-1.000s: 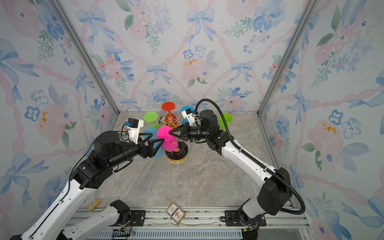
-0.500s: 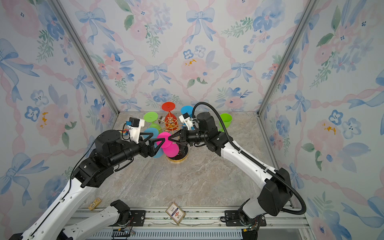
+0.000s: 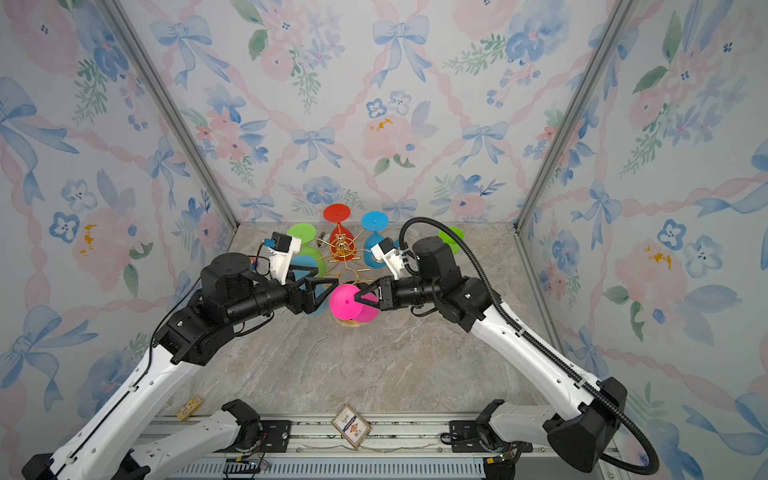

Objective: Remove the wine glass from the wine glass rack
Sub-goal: 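Pull the magenta glass off the rack with the right gripper while left follows, then grasp the magenta glass's base with the left gripper beside the right gripper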

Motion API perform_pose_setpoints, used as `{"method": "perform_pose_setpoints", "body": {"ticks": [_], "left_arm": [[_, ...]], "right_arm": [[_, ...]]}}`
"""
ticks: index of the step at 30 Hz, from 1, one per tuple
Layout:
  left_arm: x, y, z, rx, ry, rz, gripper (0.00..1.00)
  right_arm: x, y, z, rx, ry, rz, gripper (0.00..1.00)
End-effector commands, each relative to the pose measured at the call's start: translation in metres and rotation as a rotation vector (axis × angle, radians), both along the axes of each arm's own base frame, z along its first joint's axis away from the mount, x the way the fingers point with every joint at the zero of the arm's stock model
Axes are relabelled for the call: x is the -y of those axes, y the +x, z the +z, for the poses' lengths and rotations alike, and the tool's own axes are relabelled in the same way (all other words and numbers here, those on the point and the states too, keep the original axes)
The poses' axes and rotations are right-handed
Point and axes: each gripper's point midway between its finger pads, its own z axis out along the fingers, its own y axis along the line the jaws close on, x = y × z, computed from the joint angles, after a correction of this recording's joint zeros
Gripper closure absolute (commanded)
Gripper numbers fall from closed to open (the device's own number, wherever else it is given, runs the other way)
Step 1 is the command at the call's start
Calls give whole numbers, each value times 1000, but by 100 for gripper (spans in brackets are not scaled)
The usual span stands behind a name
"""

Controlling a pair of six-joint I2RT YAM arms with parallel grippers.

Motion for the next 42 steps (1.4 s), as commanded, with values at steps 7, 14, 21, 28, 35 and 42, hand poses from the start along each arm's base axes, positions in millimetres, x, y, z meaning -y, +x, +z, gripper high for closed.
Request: {"method": "perform_pose_setpoints", "body": {"ticks": [7,14,21,28,35,42], "left_arm": [[35,-20,15,-49,-54,-164,16],[70,-42,28,-21,-42,-249,17],[90,-55,38,-27,-136,-334,23],[108,-65,49,-7,-332,-440,27],[119,-65,36,-17,-324,-493,31],[131,-76,38,-20,-351,-597,36]], "right_arm": [[90,-8,-19,215,-235,-187,100],[130,0,-8,313,-300,-300,100],[150,-3,19,502,-266,-351,100],[143,-13,44,591,-137,-334,100],[136,-16,64,613,-17,-337,100],[123,-14,68,577,65,-298,100]]}}
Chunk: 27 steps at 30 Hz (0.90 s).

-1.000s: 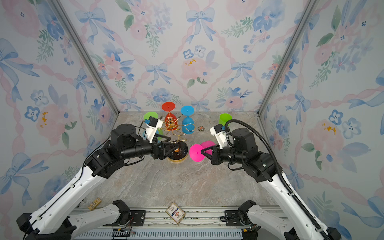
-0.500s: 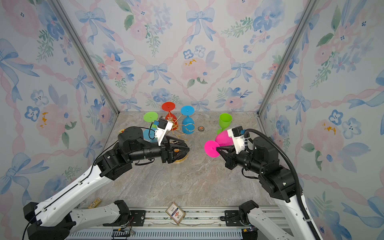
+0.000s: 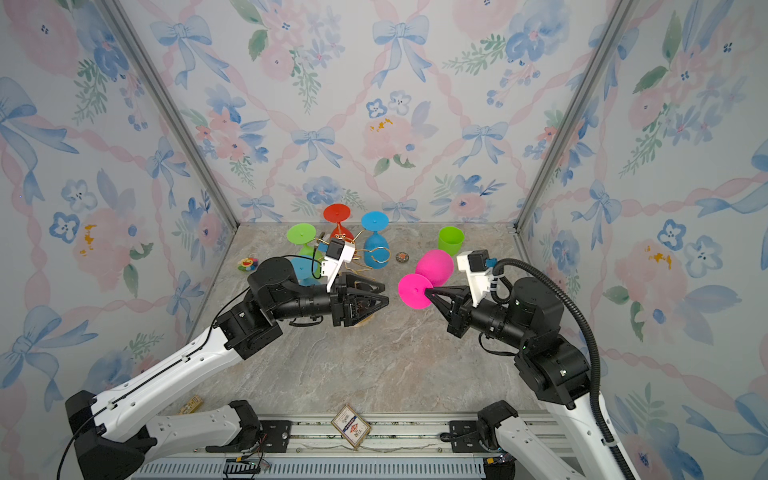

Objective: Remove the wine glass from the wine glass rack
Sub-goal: 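Grasp the magenta glass's base with the left gripper beside the right gripper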

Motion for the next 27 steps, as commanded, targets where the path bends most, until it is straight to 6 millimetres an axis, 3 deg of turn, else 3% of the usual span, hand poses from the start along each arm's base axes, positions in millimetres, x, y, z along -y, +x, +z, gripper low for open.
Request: {"method": "perform_pose_setpoints", "body": {"ticks": [1,15,27], "left_arm": [[6,-9,2,14,-27,-70,36],[13,-8,3,28,-24,-101,40],[14,-13,12,38,-58,-133,52]], "right_arm": [[-7,0,15,19,71,46,100],[-15,-1,21,15,115,96,100],[-23,3,18,-5,175,132,100]]}}
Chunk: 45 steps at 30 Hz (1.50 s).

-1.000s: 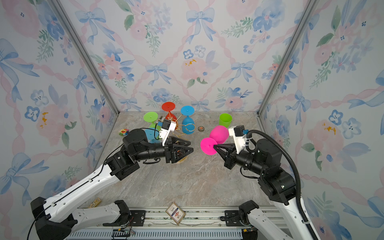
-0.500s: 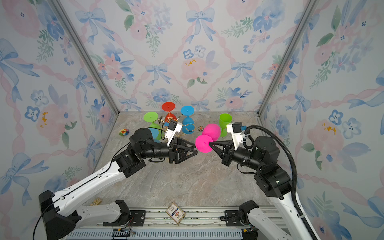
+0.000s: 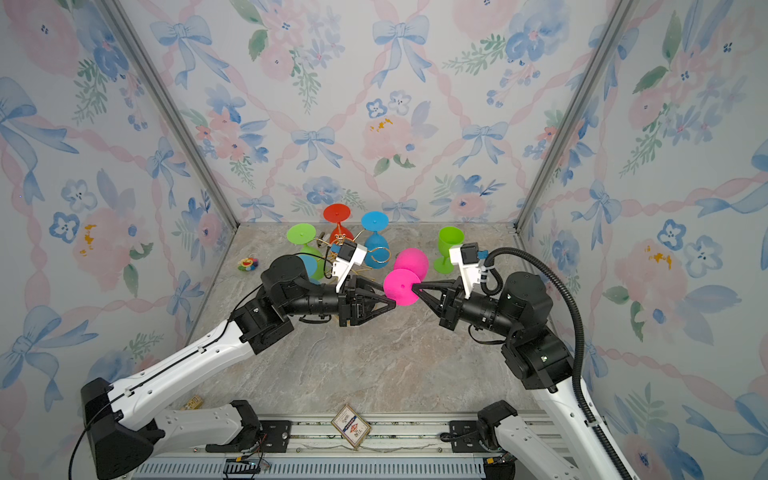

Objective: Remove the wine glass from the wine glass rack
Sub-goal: 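Grasp the magenta glass's base with the left gripper beside the right gripper, then open and withdraw the right gripper while the left gripper holds the glass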

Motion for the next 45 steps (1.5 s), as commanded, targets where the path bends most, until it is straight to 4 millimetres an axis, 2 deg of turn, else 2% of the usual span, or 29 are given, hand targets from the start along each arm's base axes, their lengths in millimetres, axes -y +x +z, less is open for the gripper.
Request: {"method": "perform_pose_setpoints", "body": {"ticks": [1,12,21,25,28,33,36,43,45], "left_arm": [[1,-9,20,40,-56,-43,53],[3,-4,23,36,-66,-41,77],[5,-1,22,23,-70,-40,85],[5,2,20,12,-68,-34,93],[5,2,22,14,-72,-38,95],[5,3,22,17,-72,-40,96],[4,5,19,14,-67,-36,99],[1,14,12,10,-53,-16,100],[2,16,9,19,-35,-10,100]], "right_arm": [[1,2,6,19,25,-1,100],[4,-4,2,12,7,-9,100],[7,-8,-5,1,-20,-14,100],[8,-9,-8,-5,-27,-17,100],[8,-9,-10,-6,-32,-19,99],[9,-10,-12,-9,-46,-26,92],[10,-10,-12,-19,-53,-28,83],[15,-17,-20,-44,-101,-36,69],[19,-21,-20,-52,-119,-52,60]]}}
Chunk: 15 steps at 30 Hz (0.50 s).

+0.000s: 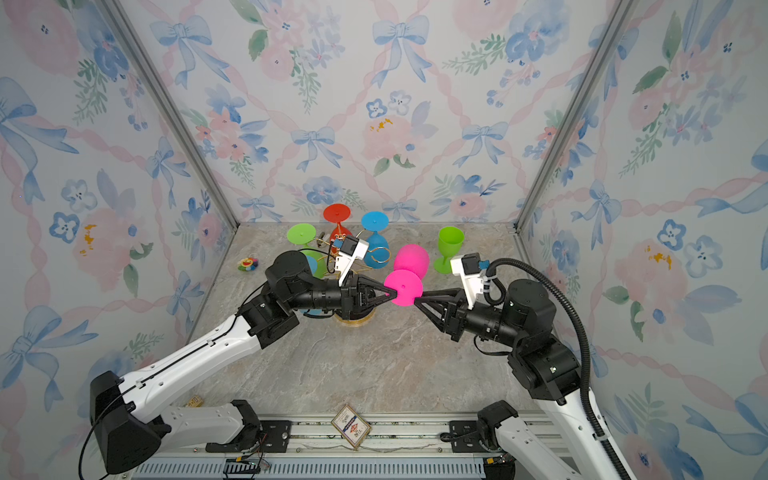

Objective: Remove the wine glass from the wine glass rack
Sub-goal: 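Open and withdraw the right gripper while the left gripper holds the glass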

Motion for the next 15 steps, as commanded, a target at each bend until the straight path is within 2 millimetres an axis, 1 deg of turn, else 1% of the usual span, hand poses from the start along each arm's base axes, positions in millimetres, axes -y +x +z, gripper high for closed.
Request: {"method": "perform_pose_setpoints", "body": {"ticks": [1,3,4,7,8,10,12,14,15], "left_arm": [[0,2,8,59,-5,-6,100],[2,4,4,73,19,-3,100],[3,5,3,76,29,-3,100],[9,2,6,101,41,-33,100],[11,0,7,113,43,-47,100],[15,-4,9,139,49,-68,100],[17,-7,9,166,61,-80,100],[17,-8,7,201,84,-68,100],[17,-7,6,236,105,-44,100]], "right_arm": [[11,-8,5,2,-34,-40,56],[21,-11,6,-6,-61,-90,47],[24,-12,6,-15,-69,-109,45],[34,-18,9,-57,-97,-146,42],[40,-19,9,-75,-116,-178,42],[54,-20,11,-99,-151,-257,41],[74,-19,16,-107,-188,-370,39],[92,-19,22,-104,-212,-465,35],[99,-18,24,-107,-225,-506,34]]}}
